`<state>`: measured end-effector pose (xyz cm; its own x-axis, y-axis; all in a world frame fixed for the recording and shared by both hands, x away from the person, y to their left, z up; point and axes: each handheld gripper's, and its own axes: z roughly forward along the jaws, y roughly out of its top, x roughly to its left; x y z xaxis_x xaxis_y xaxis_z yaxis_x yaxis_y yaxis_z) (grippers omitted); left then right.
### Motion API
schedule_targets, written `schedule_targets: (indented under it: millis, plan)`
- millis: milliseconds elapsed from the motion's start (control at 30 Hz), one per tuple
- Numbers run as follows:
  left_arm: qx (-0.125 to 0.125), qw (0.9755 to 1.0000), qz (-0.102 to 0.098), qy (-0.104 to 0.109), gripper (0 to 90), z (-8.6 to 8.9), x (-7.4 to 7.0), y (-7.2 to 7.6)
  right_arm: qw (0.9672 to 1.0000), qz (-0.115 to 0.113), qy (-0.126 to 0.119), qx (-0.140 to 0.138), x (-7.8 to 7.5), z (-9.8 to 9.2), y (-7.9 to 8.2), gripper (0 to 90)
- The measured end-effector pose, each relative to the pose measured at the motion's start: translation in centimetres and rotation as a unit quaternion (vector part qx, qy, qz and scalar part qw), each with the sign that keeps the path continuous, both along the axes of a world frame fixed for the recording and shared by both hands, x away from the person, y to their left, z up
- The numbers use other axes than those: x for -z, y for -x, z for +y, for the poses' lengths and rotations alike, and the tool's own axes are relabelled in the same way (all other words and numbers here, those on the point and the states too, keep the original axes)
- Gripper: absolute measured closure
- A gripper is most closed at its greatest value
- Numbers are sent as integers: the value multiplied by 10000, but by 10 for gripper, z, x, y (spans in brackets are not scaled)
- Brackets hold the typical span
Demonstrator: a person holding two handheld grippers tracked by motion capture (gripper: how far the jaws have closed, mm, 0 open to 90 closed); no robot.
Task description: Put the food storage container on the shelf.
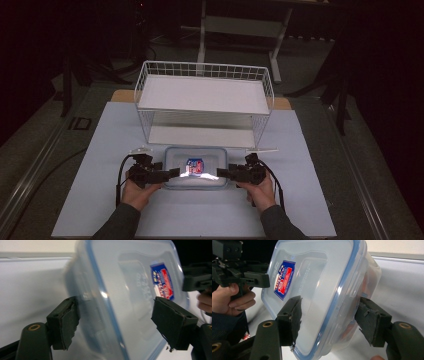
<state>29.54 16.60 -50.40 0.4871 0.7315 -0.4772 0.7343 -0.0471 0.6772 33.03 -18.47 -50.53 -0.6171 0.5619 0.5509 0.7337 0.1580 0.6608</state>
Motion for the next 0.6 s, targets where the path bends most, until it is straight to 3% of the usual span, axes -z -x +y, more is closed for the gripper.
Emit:
schedule_targets:
  millis: [233, 433, 600]
  plan:
    - [10, 9991, 194, 383, 217, 8, 5, -5, 9999, -108, 50, -86, -1, 1, 2, 392]
    - [71, 9982, 275, 531, 163, 10, 9, -9, 9996, -202, 98, -144, -2, 2, 4, 397]
    - [91, 9972, 348, 658, 189, 14, 11, -8, 9998, -155, 24, -153, -1, 0, 4, 413]
